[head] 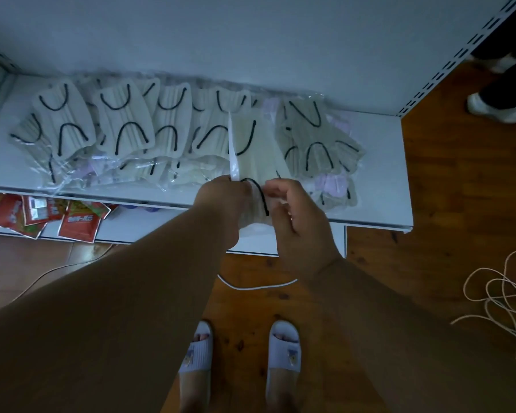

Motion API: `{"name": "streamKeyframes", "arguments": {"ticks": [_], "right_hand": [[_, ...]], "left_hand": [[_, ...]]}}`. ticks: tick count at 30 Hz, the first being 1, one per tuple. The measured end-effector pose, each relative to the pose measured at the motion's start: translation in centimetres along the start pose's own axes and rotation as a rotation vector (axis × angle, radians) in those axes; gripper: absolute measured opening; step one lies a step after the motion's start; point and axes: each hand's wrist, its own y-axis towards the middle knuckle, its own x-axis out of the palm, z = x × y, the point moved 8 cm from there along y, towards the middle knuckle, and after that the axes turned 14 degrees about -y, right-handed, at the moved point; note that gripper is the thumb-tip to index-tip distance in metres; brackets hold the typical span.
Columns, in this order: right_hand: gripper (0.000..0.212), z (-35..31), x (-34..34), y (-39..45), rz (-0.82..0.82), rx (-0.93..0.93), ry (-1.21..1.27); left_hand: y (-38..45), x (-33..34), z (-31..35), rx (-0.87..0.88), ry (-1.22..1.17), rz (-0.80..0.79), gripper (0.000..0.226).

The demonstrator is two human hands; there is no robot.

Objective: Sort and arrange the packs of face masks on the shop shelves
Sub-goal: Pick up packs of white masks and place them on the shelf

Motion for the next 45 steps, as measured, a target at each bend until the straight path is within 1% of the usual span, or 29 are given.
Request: {"name": "streamKeyframes", "arguments": {"ticks": [2,3,4,5,6,7,8,9,10,11,13,14,17,21,22,23,25,26,27,30,31,34,36,37,38,41,42,44,45], "right_hand": [[0.032,0.2,-0.7,0.7,0.084,0.064,-0.079],[0.031,0.5,-0.7,1.4,0.088,0.118,-0.116],[0.033,1.1,-0.4,2.0,0.054,0.206,-0.126],[0.037,2.0,0.2,2.5,-0.01,0.338,-0.086],[0.043,3.0,1.1,2.8,-0.083,0.498,0.024],[0.049,3.5,2.0,2.7,-0.134,0.651,0.2],[0.052,3.7,2.9,2.5,-0.15,0.766,0.387],[0.049,3.6,3.5,2.5,-0.144,0.824,0.54],[0.041,3.4,3.9,2.7,-0.139,0.82,0.625],[0.03,2.7,4.1,3.0,-0.152,0.774,0.655],[0.015,1.0,5.1,3.3,-0.218,0.673,0.633],[0.011,0.3,5.6,3.3,-0.251,0.643,0.596],[0.014,-1.4,6.5,4.5,-0.284,0.585,0.358],[0.028,-3.6,6.5,8.8,-0.164,0.41,-0.124],[0.039,-3.6,6.7,9.8,-0.145,0.421,-0.217],[0.053,-3.2,7.0,10.6,-0.145,0.484,-0.259],[0.081,-1.9,8.1,11.8,-0.191,0.7,-0.235],[0.087,-1.4,8.6,12.1,-0.221,0.783,-0.233],[0.083,-1.1,8.8,12.4,-0.23,0.826,-0.236],[0.037,0.0,8.1,13.0,-0.102,0.814,-0.222],[0.032,0.1,7.7,12.8,-0.09,0.808,-0.241],[0.034,0.6,6.4,11.8,-0.066,0.824,-0.349],[0.035,0.7,5.3,10.8,-0.006,0.822,-0.378],[0.035,0.7,5.2,10.3,0.016,0.815,-0.334],[0.033,1.0,5.5,9.8,0.041,0.81,-0.214],[0.023,0.1,7.3,7.5,0.106,0.864,0.362],[0.021,-0.5,7.8,6.8,0.109,0.891,0.5],[0.02,-2.1,8.7,5.5,0.076,0.898,0.638],[0.019,-2.9,8.9,5.0,0.036,0.873,0.633]], "left_hand": [[0.1,-1.3,0.0,-0.007,-0.01,0.07,0.006],[0.2,-1.8,0.2,-0.003,-0.028,0.093,0.003],[0.3,-2.3,0.5,0.01,-0.048,0.106,0.007],[0.4,-2.8,0.7,0.023,-0.058,0.108,0.016],[0.3,-3.1,1.0,0.028,-0.076,0.093,0.021],[0.4,-3.5,1.0,0.032,-0.091,0.087,0.018],[0.3,-4.0,1.1,0.039,-0.097,0.085,0.013],[0.2,-4.6,1.0,0.043,-0.087,0.079,0.011],[0.1,-5.3,0.9,0.047,-0.076,0.064,0.014],[0.0,-6.0,0.8,0.048,-0.063,0.048,0.019],[-0.4,-7.3,0.5,0.029,-0.078,0.006,0.026],[-0.5,-8.0,0.6,0.019,-0.113,-0.013,0.025],[-0.2,-10.7,1.5,0.029,-0.184,0.007,0.02],[1.4,-14.8,2.8,0.038,-0.239,0.047,0.02],[1.8,-15.5,3.1,0.044,-0.24,0.053,0.021],[2.3,-16.1,3.3,0.056,-0.232,0.065,0.023],[3.1,-17.1,3.7,0.08,-0.202,0.078,0.03],[3.5,-17.4,3.9,0.093,-0.18,0.076,0.034],[3.8,-17.5,4.0,0.107,-0.161,0.064,0.036],[4.3,-17.3,4.2,0.12,-0.116,0.038,0.038],[4.3,-17.2,4.1,0.11,-0.108,0.034,0.039],[4.2,-16.4,3.8,0.1,-0.092,0.007,0.044],[4.2,-16.0,3.5,0.081,-0.094,0.022,0.038],[4.2,-15.8,3.4,0.076,-0.1,0.028,0.035],[4.1,-15.5,3.4,0.081,-0.104,0.024,0.035],[3.4,-14.6,3.7,0.081,-0.095,0.02,0.039],[3.2,-14.4,3.8,0.082,-0.102,0.009,0.037],[2.1,-14.2,4.7,0.061,-0.158,0.043,0.03],[1.7,-14.2,5.2,0.058,-0.168,0.05,0.032]]}}
